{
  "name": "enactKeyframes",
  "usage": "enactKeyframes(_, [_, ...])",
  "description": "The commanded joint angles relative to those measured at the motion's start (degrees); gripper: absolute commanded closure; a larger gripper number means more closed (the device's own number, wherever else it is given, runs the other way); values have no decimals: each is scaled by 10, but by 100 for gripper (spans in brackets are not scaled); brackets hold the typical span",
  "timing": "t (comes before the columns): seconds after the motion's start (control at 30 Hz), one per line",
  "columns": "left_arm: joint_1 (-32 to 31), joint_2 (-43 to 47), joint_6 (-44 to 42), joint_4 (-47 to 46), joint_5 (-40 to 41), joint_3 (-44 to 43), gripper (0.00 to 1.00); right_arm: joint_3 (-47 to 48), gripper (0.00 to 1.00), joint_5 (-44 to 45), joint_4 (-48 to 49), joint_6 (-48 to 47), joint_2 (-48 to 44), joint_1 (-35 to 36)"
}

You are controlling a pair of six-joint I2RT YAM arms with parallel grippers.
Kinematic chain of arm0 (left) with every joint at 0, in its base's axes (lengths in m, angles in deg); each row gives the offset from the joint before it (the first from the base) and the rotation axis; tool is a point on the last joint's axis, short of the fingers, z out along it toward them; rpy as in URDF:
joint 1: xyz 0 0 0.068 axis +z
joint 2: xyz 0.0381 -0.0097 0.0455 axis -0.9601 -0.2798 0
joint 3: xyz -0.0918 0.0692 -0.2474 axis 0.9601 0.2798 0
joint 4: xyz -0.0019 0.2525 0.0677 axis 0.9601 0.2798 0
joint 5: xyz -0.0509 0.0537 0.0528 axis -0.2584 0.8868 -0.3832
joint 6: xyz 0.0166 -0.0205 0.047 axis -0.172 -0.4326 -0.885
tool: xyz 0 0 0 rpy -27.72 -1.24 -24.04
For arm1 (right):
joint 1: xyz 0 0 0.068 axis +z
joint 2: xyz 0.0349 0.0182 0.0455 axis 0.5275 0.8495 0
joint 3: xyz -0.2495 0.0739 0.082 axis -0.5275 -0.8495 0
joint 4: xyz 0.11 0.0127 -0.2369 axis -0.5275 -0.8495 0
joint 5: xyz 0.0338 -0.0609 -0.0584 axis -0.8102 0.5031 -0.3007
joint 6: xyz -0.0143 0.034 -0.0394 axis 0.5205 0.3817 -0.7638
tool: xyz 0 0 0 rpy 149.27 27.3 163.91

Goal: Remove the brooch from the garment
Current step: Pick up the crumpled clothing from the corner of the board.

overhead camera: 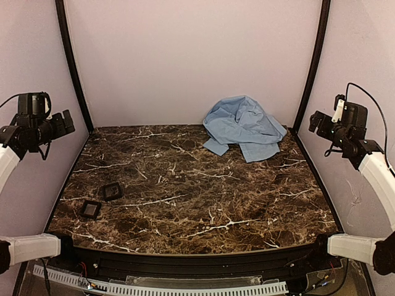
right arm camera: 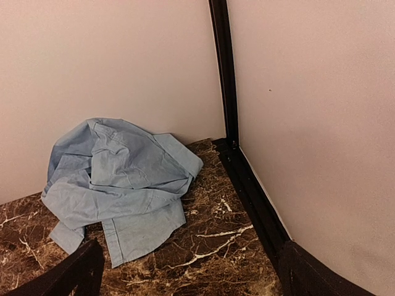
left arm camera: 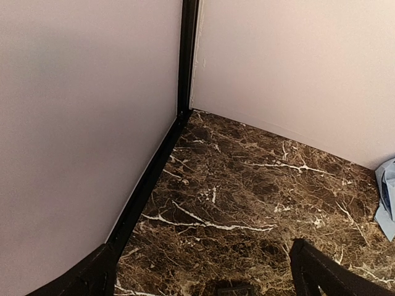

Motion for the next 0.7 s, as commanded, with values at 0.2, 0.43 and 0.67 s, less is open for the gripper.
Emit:
enactKeyframes(0.2, [3,10,13,54,42,-1,0,75,2,-85,-10,-29,53,5])
enactKeyframes(0.43, [3,9,-5,50,3,-2,0,63,4,-97,37,24,112,92])
enactKeyframes(0.67, [3,31,-9,32,-66,18,0,92,5,-95,74,83,235,102])
